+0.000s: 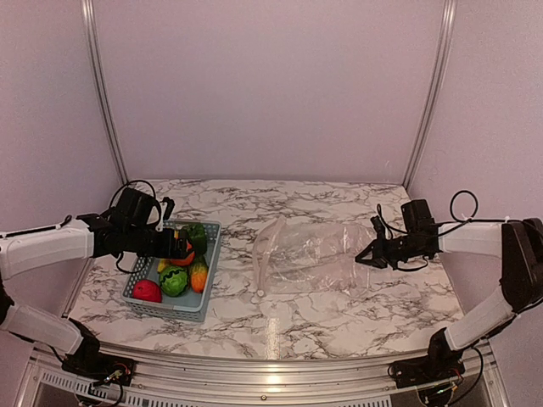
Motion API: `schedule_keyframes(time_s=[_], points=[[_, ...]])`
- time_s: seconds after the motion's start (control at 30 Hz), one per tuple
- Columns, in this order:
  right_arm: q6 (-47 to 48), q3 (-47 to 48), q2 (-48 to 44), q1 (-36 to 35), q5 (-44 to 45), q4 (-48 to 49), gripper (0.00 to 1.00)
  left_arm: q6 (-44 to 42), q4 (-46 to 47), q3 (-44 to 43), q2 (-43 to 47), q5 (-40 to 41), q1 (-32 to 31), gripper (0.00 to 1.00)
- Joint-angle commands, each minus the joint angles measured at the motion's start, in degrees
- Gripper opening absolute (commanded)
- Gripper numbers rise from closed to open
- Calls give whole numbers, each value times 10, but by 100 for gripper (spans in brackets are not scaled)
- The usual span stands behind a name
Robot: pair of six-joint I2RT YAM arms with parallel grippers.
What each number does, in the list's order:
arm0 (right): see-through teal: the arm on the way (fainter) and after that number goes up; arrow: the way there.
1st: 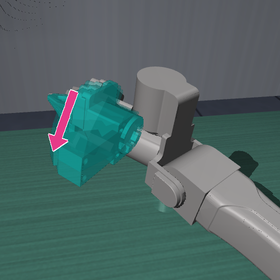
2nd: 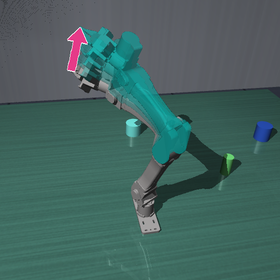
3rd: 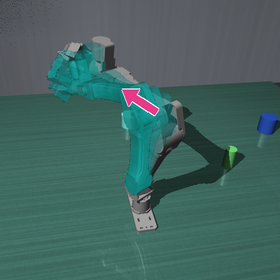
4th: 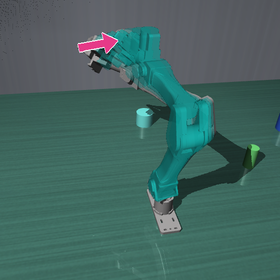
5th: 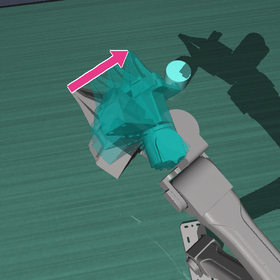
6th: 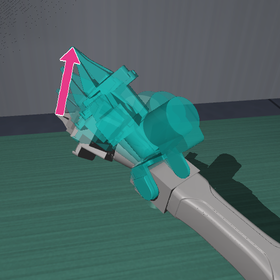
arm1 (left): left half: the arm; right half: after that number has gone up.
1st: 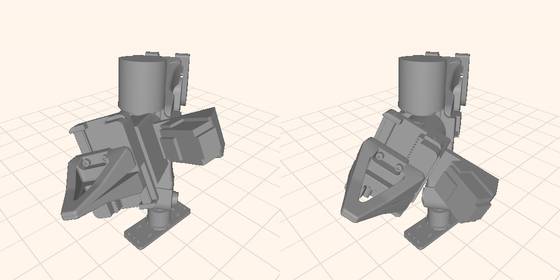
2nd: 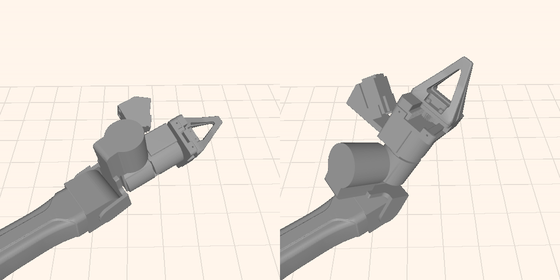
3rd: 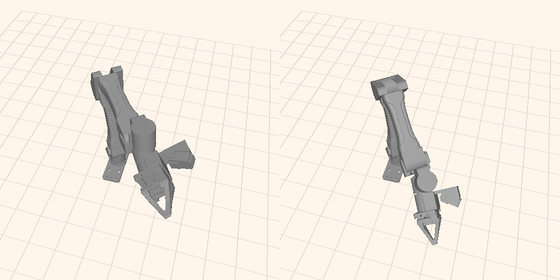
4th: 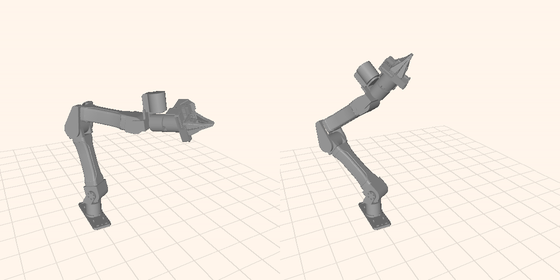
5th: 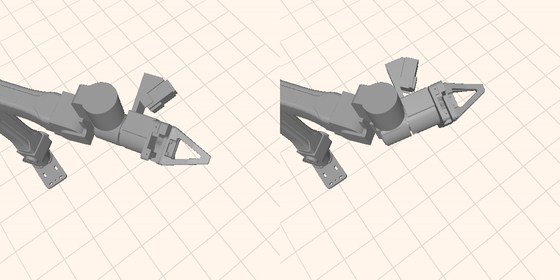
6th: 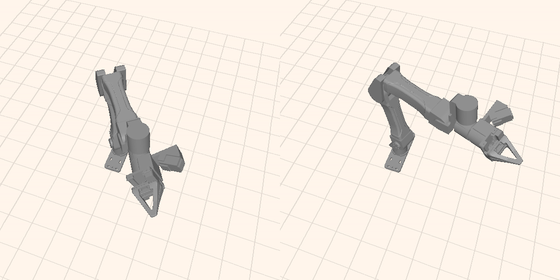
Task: Open the zip-top bag and remove the fake food
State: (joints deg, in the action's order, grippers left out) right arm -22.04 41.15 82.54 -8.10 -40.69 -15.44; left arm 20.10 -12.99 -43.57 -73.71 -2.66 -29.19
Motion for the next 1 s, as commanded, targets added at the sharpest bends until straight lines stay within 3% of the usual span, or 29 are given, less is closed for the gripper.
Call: schedule_keyframes(time_s=[0.0, 0.33, 0.43, 0.57, 0.67, 0.87, 0.97], points=[[21, 25, 6, 5, -19, -4, 0, -1, 100, -63, 17, -100, -23, 99], [35, 39, 0, 3, -46, -12, 0, 21, 140, -297, -213, -177, -123, 99], [36, 40, -6, 2, -46, -17, 0, 0, 115, -370, -277, -197, -145, 98], [33, 38, -14, 2, -44, -20, 0, -10, 112, -404, -331, -221, -166, 92], [30, 37, -21, 2, -41, -22, 0, -12, 97, -407, -354, -213, -167, 73], [22, 20, -36, 16, -30, -20, 0, 5, 112, -366, -346, -156, -144, 15], [15, 4, -45, 46, -18, -23, 0, 63, 164, -321, -334, -121, -112, 0]])
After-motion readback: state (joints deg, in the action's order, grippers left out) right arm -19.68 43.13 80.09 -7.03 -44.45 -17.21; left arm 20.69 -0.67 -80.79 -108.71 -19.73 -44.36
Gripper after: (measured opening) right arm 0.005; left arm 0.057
